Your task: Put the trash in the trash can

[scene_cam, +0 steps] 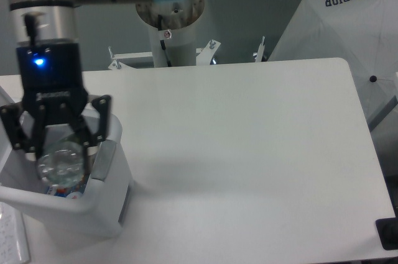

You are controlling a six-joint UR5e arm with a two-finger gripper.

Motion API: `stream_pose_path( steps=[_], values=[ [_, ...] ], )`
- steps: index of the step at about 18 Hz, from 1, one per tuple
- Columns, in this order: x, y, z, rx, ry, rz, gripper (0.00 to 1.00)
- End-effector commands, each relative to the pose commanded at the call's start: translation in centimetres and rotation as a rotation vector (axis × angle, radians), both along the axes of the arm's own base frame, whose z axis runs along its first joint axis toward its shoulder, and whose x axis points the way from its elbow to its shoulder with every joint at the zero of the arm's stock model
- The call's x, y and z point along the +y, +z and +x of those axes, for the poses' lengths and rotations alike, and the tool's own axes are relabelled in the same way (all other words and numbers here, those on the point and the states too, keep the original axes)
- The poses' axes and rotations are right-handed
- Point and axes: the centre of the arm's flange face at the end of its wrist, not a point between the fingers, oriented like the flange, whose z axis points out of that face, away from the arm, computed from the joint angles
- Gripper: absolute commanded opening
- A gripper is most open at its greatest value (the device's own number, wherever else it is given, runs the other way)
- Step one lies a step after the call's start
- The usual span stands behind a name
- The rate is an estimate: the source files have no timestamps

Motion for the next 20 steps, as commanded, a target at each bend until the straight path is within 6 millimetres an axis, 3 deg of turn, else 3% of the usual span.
stream_pose_path(
  steps=[4,6,8,10,14,15,17,20],
  values=[
    [0.0,-2.5,1.6,-0.017,-0.022,-0.044,0.69],
    [0.0,-3.0,2.3,-0.023,-0.029,-0.053,0.77],
    [-0.4,-3.6,2.5,-0.025,-0.028,-0.068,0.97],
    [-0.9,-3.7,2.7,-0.027,-0.027,-0.070,1.00],
    [-2.3,-1.2,2.5,-0.026,0.006,-0.027,1.00],
    [-3.0,-0.6,1.4,-0.021,0.025,-0.020,1.00],
    [-5.5,0.2,-5.6,-0.021,0.134,-0.007,1.00],
    [-7.7,-1.7,-11.9,-0.018,0.222,-0.055,1.00]
  ],
)
